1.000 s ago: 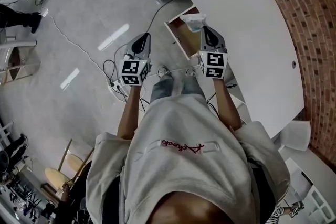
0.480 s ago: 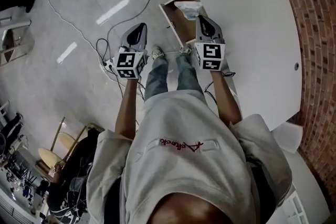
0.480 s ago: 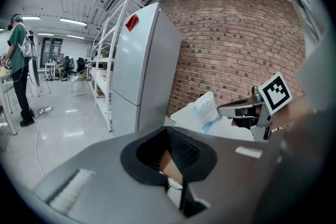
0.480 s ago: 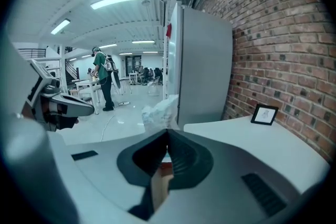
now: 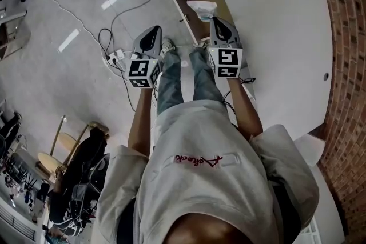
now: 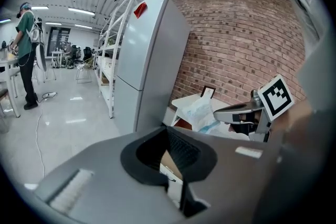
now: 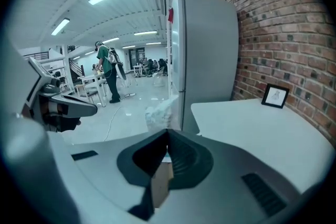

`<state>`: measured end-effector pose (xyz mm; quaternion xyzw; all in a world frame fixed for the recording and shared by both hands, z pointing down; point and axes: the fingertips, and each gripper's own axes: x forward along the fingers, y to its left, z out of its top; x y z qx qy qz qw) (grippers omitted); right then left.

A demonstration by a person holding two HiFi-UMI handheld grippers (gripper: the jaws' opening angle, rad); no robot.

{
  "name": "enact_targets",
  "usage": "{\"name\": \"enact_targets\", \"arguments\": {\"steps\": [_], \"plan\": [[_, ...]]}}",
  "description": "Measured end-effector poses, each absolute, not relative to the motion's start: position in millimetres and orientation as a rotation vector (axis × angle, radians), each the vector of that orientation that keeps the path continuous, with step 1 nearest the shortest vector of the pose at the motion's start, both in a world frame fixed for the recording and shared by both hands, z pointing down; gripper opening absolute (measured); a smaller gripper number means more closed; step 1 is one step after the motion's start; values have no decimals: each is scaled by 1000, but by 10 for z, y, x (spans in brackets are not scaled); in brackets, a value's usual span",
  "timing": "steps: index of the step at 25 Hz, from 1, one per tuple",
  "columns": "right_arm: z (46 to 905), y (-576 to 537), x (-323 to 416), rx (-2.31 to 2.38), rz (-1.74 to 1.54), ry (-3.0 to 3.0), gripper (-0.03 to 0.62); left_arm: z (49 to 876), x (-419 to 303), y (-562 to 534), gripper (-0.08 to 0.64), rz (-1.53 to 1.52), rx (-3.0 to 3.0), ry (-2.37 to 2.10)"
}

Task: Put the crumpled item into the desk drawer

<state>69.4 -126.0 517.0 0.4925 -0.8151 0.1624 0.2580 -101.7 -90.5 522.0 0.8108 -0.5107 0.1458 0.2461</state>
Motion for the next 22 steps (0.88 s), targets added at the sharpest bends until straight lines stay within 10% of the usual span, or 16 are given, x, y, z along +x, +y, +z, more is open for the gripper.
{"name": "enact_targets", "arguments": {"steps": [22], "plan": [[6653,-817,747,1254,580,-2039,12,6619,-988,-507,9,407,2108,-1283]]}}
